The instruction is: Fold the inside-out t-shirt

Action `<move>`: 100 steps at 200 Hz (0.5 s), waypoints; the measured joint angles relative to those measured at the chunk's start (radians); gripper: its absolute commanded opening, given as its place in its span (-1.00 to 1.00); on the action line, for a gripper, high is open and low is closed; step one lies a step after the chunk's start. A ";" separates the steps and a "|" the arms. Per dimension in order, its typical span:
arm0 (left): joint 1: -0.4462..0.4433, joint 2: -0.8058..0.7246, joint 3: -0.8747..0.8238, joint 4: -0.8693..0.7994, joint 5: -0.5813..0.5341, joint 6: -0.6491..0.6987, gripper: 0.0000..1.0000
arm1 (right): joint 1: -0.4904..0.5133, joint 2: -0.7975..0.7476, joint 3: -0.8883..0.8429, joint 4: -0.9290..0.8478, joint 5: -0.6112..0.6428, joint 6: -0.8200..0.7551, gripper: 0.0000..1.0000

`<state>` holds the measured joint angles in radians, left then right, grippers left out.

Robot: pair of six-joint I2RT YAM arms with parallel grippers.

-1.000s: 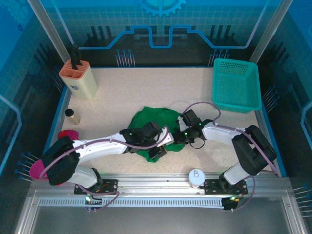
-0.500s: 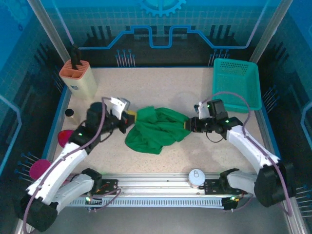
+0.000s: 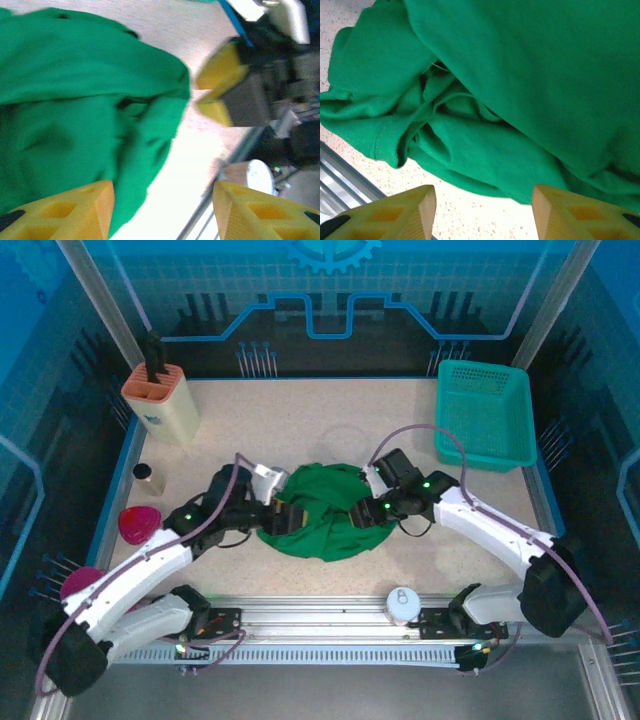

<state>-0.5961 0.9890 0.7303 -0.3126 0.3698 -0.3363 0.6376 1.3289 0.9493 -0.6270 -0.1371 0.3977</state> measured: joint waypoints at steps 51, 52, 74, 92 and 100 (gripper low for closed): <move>-0.253 0.236 0.035 -0.005 -0.120 -0.158 0.13 | 0.029 0.144 -0.029 0.125 0.029 0.036 0.08; -0.255 0.237 0.035 -0.005 -0.124 -0.162 0.13 | 0.029 0.146 -0.029 0.127 0.029 0.036 0.08; -0.286 0.266 0.029 -0.016 -0.242 -0.282 0.14 | 0.018 0.176 -0.034 0.163 0.029 0.046 0.06; -0.308 0.303 0.031 -0.032 -0.330 -0.360 0.16 | -0.004 0.177 -0.041 0.185 0.027 0.050 0.06; -0.328 0.328 0.037 -0.041 -0.369 -0.389 0.17 | -0.014 0.177 -0.044 0.198 0.025 0.054 0.05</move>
<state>-0.9241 1.3174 0.7670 -0.3538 0.0010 -0.7250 0.6231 1.5059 0.9051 -0.4290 -0.1123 0.4519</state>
